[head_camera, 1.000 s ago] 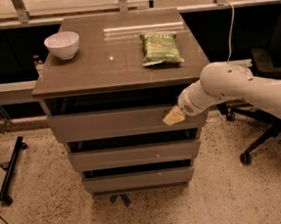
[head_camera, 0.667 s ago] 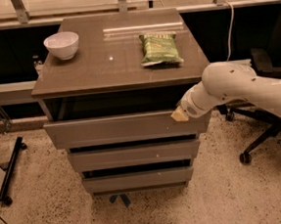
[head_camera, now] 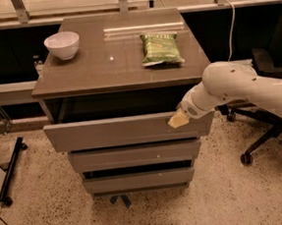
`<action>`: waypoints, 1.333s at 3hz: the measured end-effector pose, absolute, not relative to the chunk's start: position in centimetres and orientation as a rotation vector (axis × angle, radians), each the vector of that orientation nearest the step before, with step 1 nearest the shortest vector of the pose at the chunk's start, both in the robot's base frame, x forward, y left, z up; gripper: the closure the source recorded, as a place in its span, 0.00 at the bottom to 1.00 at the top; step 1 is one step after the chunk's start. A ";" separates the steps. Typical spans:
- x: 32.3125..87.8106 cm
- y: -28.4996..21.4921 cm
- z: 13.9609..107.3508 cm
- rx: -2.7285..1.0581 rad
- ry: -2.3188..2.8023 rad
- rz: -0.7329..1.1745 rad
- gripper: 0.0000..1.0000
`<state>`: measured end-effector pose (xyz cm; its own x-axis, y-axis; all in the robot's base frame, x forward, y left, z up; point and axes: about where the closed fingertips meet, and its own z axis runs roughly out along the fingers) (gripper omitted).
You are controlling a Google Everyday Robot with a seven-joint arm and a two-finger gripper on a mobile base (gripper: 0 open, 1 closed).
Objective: Open top drawer
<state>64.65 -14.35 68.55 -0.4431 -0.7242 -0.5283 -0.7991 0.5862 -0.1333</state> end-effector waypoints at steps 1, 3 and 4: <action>64.6 -14.3 68.6 -1.208 2.275 0.182 0.04; 64.4 -13.7 66.7 -1.389 2.254 0.287 0.18; 63.2 -13.7 65.9 -1.501 2.247 0.344 0.41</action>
Offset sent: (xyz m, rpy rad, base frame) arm 0.0050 0.0102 -0.0158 0.0049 0.0583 0.1657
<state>63.24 -13.70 65.92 -0.3327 -0.8189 -0.4676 -0.9214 0.3880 -0.0239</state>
